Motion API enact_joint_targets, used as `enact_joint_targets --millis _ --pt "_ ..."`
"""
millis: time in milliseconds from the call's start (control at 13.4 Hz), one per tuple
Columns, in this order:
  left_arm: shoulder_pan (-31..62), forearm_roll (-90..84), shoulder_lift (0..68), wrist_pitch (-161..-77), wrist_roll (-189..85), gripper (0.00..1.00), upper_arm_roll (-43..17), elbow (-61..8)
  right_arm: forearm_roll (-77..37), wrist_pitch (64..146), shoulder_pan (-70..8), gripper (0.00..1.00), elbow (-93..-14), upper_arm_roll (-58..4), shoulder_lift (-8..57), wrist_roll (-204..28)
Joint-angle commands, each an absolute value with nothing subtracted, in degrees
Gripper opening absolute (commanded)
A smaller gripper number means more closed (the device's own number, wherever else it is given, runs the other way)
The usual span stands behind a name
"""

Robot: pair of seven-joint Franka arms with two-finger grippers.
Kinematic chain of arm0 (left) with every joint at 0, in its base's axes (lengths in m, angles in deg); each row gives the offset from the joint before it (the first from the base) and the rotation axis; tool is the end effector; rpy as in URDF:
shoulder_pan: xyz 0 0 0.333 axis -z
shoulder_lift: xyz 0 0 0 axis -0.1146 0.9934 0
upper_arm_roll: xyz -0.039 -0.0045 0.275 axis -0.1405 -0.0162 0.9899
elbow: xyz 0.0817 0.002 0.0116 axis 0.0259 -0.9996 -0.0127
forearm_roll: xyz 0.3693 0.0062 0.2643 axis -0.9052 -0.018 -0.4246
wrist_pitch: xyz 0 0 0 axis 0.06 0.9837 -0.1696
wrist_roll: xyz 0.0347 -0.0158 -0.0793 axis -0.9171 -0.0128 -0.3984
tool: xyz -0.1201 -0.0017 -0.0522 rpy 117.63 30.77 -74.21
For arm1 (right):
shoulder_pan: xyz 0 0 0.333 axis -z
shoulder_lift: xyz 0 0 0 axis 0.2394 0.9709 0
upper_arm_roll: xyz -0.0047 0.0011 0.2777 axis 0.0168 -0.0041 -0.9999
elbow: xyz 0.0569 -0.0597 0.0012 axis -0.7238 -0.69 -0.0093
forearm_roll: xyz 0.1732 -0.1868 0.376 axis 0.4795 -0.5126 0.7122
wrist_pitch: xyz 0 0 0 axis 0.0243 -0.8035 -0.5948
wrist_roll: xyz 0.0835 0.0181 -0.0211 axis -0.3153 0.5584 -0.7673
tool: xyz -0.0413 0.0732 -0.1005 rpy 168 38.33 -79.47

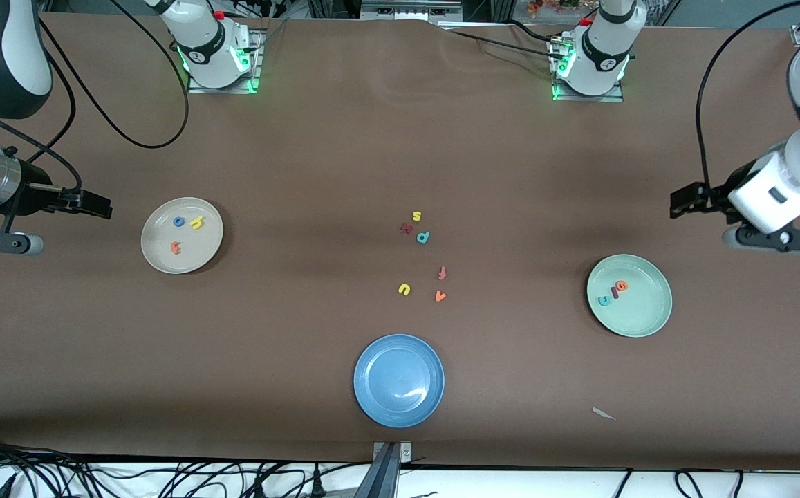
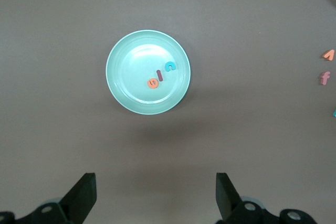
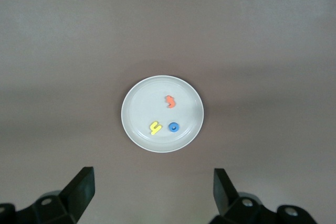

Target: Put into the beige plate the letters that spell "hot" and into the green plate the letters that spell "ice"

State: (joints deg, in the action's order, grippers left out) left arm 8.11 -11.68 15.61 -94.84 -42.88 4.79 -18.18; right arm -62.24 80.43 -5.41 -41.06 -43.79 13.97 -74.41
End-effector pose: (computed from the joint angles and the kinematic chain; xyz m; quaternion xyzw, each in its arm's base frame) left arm 0.6468 -0.0210 0.4734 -0.9981 0.0389 0.0477 0.0000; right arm 0.6635 0.0126 0.4530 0.9960 -0.0452 -0.0715 0.0292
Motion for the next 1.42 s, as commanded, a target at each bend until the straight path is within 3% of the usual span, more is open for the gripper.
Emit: enact_joint_targets --millis 0,449,1346 --pt "13.07 -9.84 10.52 -95.10 -42.54 1.00 10.50 -21.86 -63.05 80.86 -5.32 1.00 -41.15 -44.13 13.91 -74.78" --pt "13.96 -10.01 5.15 -98.62 -42.54 1.00 10.86 -25.03 -63.05 80.86 -5.32 1.00 -41.24 -44.13 13.91 -74.78" --pt "12.91 -10.63 6.81 -96.78 -43.07 1.00 10.43 -23.62 -63.22 80.86 -5.32 1.00 -40.63 -44.13 14.61 -74.69"
